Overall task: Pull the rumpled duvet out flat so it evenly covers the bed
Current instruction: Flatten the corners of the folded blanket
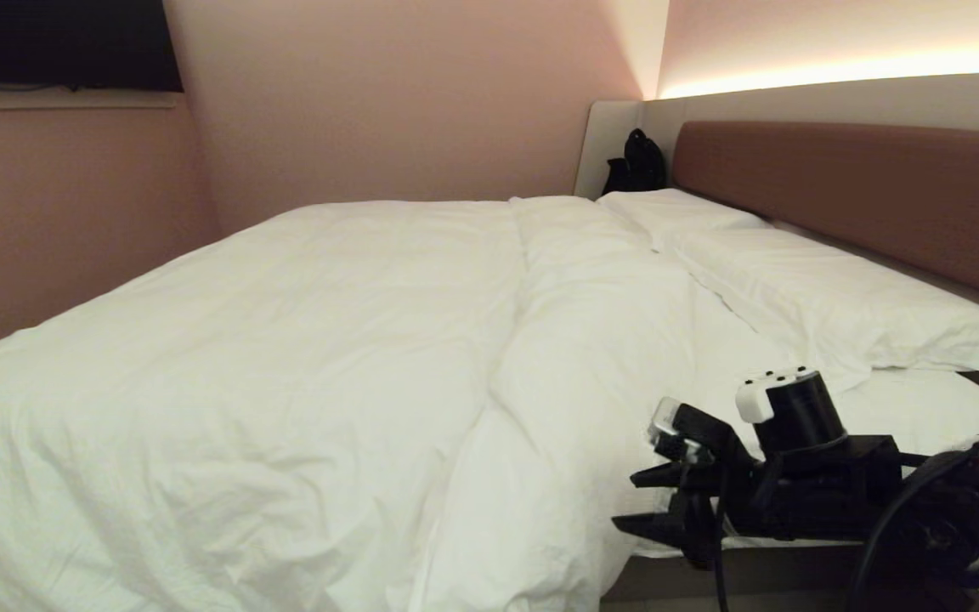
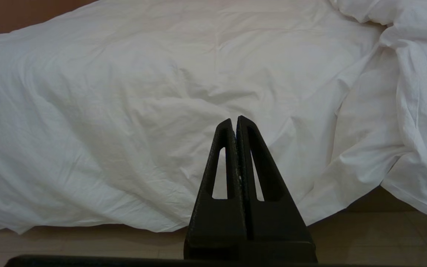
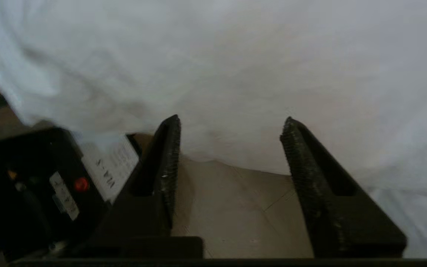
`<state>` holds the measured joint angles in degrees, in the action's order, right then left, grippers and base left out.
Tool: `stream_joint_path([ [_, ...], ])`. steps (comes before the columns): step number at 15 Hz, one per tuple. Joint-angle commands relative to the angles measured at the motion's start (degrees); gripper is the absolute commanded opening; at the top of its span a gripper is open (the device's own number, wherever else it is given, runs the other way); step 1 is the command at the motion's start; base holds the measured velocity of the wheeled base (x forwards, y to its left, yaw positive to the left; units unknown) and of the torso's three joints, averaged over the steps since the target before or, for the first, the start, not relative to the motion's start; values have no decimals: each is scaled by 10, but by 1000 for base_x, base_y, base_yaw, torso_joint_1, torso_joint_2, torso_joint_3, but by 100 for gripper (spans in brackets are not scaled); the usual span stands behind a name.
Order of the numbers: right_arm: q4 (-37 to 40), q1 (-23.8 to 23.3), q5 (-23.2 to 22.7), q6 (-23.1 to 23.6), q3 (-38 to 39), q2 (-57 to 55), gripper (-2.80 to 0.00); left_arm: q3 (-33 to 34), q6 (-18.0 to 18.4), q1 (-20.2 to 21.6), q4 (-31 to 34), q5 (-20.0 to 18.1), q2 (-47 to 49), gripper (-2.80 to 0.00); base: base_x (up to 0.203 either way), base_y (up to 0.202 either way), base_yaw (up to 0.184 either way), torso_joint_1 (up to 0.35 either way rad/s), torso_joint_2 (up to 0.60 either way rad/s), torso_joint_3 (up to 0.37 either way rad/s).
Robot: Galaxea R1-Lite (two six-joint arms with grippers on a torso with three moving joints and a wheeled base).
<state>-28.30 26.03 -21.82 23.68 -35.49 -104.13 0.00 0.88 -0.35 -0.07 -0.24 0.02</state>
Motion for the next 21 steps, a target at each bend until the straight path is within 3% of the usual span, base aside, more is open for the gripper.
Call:
stream_joint_path([
  [1, -3, 34, -2, 71, 25, -5, 0, 0, 0, 0, 0, 0, 0, -280, 0, 0, 0, 0, 0, 0],
  [12, -13, 122, 7, 95, 53, -73, 0, 0, 0, 0, 0, 0, 0, -280, 0, 0, 0, 0, 0, 0],
  [21, -180, 150, 71, 77, 69, -156, 0, 0, 0, 0, 0, 0, 0, -280, 0, 0, 0, 0, 0, 0],
])
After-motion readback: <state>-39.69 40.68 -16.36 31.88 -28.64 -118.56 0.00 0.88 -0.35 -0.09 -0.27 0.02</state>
